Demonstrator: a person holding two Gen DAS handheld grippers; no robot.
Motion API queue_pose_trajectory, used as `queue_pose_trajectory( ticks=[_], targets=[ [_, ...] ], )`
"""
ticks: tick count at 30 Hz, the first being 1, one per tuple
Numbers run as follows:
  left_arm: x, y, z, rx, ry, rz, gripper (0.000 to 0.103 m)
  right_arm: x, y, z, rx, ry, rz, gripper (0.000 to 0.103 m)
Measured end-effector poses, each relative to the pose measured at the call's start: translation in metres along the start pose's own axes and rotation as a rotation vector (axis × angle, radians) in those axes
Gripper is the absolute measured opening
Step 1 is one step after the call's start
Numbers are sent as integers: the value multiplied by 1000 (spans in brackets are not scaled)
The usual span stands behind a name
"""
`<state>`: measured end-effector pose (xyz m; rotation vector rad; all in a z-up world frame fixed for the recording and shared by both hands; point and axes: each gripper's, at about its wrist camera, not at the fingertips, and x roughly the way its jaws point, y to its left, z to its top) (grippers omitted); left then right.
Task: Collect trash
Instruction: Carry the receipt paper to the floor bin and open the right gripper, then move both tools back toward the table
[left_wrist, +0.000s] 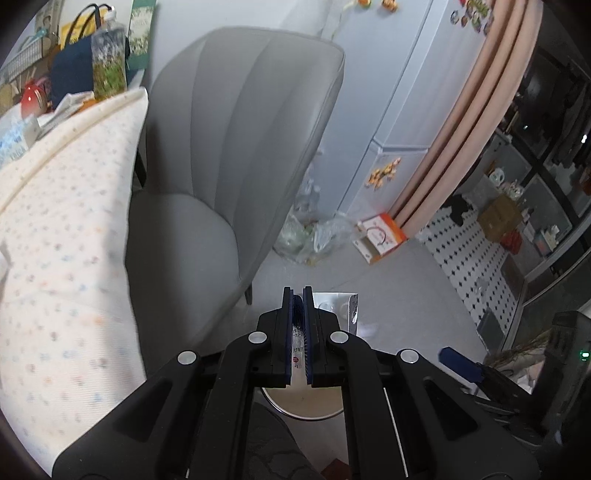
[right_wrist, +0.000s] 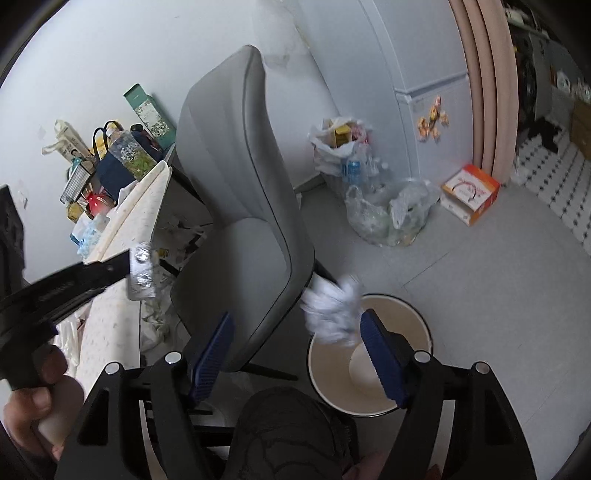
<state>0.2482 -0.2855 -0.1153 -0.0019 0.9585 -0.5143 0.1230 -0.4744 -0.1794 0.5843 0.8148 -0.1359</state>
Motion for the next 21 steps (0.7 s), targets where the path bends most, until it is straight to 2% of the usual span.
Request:
queue_pose_trajectory(
  ticks=[7,9,11,19,20,21],
  targets=[
    [45,-17,-14,-6,99,-20,6,-32,-35,5,47,-63,-42,76],
    [56,-25,-19,1,131,-29,6,-46,-41,7,44,-97,-88,89],
    [66,-33,-23,11,162,-36,6,-59,-47,10,51,-139,-109,94],
    [85,-51,-32,8,229,-57,7,-69,-79,7,132,-154,-114,95],
    [87,-52,-33,-3,238,-72,14,-69,-81,7,136,-151,-115,95],
    [87,-54,-34,-5,238,-75,29,-69,-82,6,137,-149,-120,95]
  ],
)
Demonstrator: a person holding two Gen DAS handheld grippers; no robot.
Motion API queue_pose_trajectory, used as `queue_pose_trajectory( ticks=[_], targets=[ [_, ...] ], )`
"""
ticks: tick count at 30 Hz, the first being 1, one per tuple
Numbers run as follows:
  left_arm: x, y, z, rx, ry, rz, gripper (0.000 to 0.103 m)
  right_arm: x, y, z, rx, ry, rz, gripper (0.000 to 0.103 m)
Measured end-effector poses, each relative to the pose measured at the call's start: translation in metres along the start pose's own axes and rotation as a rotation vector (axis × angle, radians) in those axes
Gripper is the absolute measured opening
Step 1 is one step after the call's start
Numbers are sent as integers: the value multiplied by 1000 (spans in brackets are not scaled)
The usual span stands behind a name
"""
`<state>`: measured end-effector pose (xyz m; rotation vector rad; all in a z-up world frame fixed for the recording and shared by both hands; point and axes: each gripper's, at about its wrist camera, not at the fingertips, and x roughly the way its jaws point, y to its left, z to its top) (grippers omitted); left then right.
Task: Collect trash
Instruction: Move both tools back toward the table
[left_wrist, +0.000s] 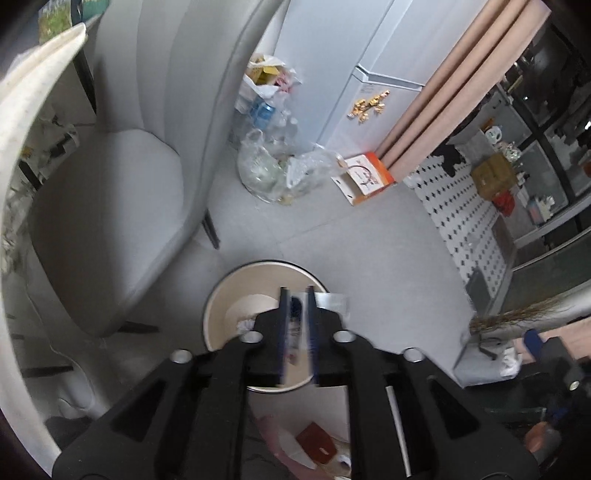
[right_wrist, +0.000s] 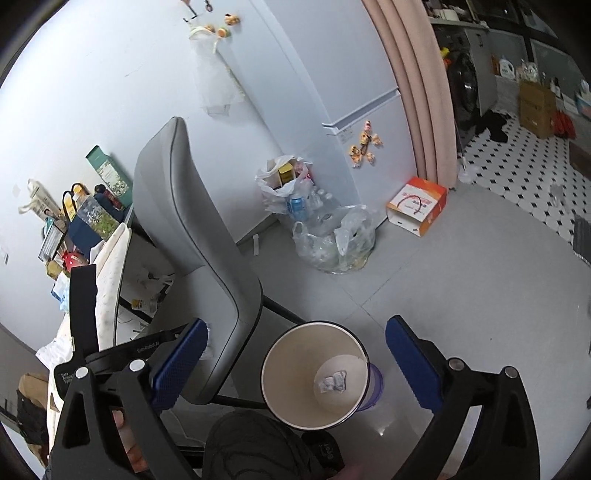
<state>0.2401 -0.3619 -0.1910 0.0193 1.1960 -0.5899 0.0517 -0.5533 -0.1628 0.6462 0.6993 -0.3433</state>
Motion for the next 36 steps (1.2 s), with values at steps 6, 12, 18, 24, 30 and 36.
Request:
queue_pose_trajectory(
  ticks=[6,12,18,24,30,36],
  targets=[
    [-26,-1,-2,-20,-73,-7,64,-6,-2,0,-4,-9,10,95],
    [-86,29,-8,-85,-230,68,69,-17,23,-1,-59,-25,48,95],
    [-150,65,-16,-141,-354,105,76,-20,64,-6,-130,-24,84,95],
    [-213,100,-32,-180,-512,163,97,-30,116,-15,-234,-32,120,95],
    [-260,143,-53,-274,-607,215,97,-36,165,-27,-301,-51,156,95],
    [-300,180,-79,-316,-733,299,97,-42,213,-43,-378,-90,229,95]
  ],
)
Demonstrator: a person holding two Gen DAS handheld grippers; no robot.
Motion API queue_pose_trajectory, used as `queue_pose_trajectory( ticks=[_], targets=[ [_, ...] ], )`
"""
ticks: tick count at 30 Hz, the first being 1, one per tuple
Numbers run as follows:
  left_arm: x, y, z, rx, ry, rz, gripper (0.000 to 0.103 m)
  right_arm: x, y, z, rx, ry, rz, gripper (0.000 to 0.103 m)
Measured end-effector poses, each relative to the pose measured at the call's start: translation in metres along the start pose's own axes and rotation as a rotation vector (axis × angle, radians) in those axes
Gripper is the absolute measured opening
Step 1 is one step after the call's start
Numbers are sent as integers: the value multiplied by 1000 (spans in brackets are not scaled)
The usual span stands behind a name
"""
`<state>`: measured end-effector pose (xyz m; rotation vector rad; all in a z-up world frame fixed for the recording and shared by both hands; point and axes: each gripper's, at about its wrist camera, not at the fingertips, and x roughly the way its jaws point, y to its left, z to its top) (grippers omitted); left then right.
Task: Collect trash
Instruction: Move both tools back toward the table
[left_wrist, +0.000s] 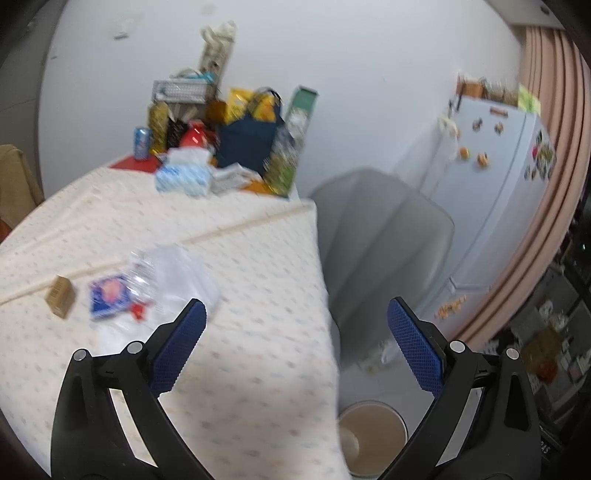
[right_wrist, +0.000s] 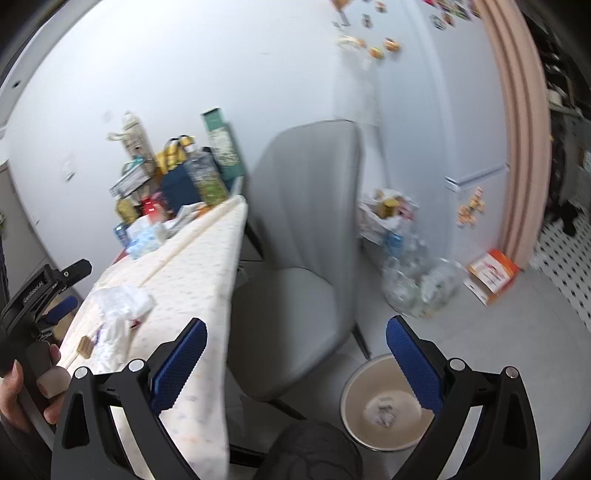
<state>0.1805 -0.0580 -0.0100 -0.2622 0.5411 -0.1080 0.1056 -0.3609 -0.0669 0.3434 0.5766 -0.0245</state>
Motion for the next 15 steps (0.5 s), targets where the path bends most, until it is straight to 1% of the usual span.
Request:
queue_pose_trajectory(
  ticks=[4,6,9,10,15],
  targets=[
    [-15,37,4,-38,-33,20,97,7,33,0,-37,-12,49,96],
    [-24,55,4,-39,-62,36,97,9,52,-1,-85,-26,75,95],
    [-32,76,5,-45,-83,54,97,12,83,-3,-159,-47,125,95],
    [-34,84,6,-52,-83,57,97,15,95,-4,-180,-45,143,95],
    [-44,127,11,-90,-100,87,97,31,133,-10,-220,-7,177,95]
  ],
)
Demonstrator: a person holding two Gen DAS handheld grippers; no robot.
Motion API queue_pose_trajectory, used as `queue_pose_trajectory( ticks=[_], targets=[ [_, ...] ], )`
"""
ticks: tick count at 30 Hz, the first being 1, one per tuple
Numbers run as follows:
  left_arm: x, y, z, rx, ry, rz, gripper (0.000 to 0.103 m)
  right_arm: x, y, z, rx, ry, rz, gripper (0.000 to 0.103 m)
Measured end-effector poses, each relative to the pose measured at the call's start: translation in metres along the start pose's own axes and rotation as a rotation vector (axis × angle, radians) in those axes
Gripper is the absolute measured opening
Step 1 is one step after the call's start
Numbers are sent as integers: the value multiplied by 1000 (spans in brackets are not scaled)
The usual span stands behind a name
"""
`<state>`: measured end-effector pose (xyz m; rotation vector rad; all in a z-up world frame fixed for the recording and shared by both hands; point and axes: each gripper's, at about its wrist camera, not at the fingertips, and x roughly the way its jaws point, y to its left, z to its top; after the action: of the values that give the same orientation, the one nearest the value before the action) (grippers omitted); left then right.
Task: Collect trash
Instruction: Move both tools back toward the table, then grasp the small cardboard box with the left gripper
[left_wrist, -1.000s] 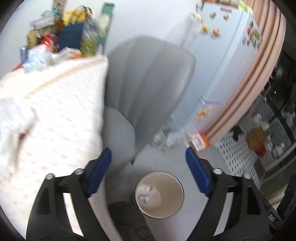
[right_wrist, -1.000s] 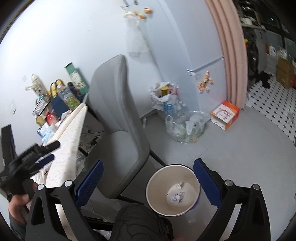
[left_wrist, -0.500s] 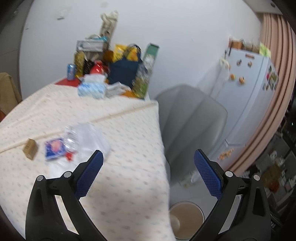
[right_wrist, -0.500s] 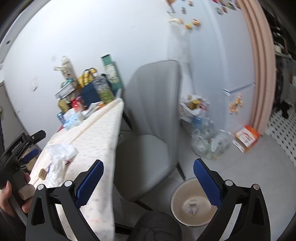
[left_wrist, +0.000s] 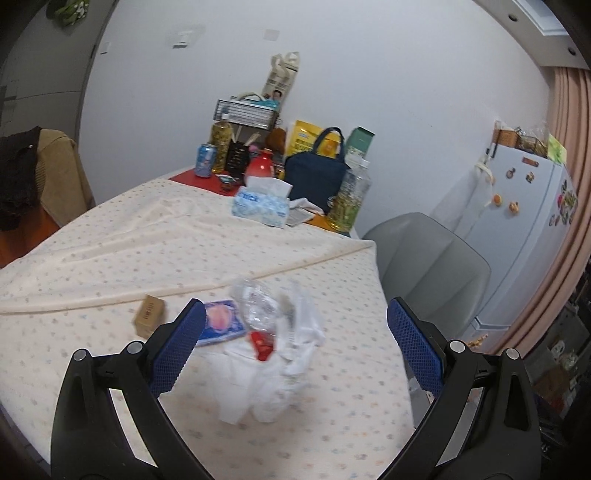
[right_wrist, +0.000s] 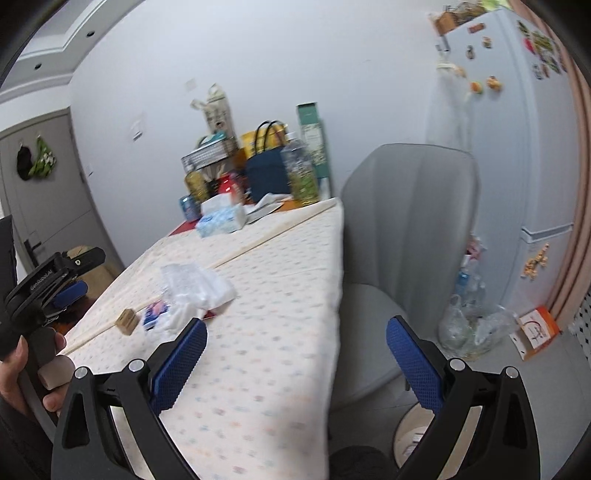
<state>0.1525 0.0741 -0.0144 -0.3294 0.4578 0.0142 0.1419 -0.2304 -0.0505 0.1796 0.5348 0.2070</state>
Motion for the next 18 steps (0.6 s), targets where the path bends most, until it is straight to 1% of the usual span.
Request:
queue_pose_trajectory(
  ticks=[5,8,11,13,18],
  targets=[
    [-5,29,8,43,-17,62,97,25,35,1,-26,66,65,95],
    [-4,48,12,31,-9,80,97,38,51,3,-26,84,79,95],
    [-2,67,13,15,-2,96,97,52,65,2,-23,115,109,87],
    [0,80,13,0,5,92,97,61,75,1,-37,135,124,85],
    [9,108,8,-37,36,93,97,89,110,-7,-80,198,169,73]
  ],
)
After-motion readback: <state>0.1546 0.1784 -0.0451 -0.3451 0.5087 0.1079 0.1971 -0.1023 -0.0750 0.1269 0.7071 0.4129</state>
